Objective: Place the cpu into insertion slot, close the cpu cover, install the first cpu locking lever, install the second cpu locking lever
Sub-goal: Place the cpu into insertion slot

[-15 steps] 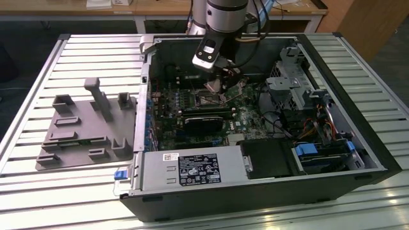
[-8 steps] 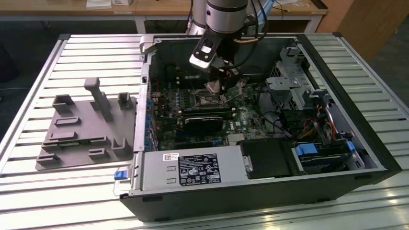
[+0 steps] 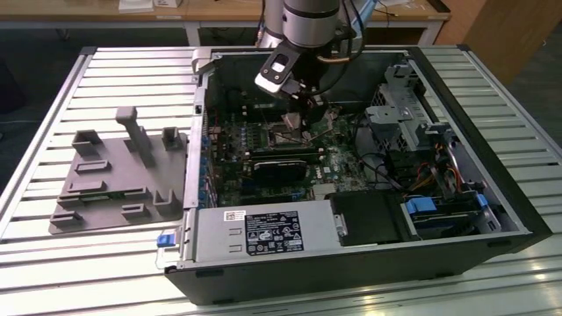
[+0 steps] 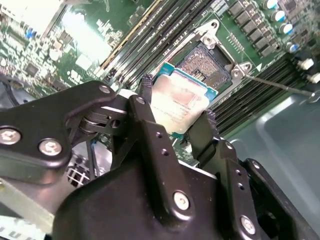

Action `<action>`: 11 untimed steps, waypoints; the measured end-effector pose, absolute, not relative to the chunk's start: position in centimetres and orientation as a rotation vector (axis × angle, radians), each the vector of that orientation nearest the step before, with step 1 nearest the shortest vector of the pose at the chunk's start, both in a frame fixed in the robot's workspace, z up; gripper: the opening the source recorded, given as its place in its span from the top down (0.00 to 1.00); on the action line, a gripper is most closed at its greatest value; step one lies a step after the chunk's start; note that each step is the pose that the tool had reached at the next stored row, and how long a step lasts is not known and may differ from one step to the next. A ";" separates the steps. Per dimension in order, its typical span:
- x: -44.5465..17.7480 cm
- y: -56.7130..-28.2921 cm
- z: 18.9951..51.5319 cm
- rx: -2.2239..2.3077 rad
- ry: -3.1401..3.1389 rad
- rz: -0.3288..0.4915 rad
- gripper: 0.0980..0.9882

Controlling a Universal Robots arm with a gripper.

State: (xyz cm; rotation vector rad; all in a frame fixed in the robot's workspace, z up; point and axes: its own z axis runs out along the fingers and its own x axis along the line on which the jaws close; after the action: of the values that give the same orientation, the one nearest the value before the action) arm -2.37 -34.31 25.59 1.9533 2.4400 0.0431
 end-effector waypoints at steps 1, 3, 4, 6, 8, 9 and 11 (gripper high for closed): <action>-2.4 -34.3 25.5 1.974 2.423 0.043 0.51; -2.4 -34.3 25.5 2.016 2.387 0.042 0.51; -2.4 -34.3 25.4 2.037 2.368 0.042 0.51; -2.4 -34.3 25.3 2.076 2.335 0.041 0.51; -2.4 -34.3 25.2 2.106 2.307 0.041 0.51; -2.4 -34.3 25.2 2.115 2.298 0.040 0.51; -2.4 -34.1 25.1 2.122 2.291 0.040 0.51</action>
State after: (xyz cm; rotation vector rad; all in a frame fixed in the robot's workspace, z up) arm -2.40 -34.14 25.14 2.1223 2.2914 0.0404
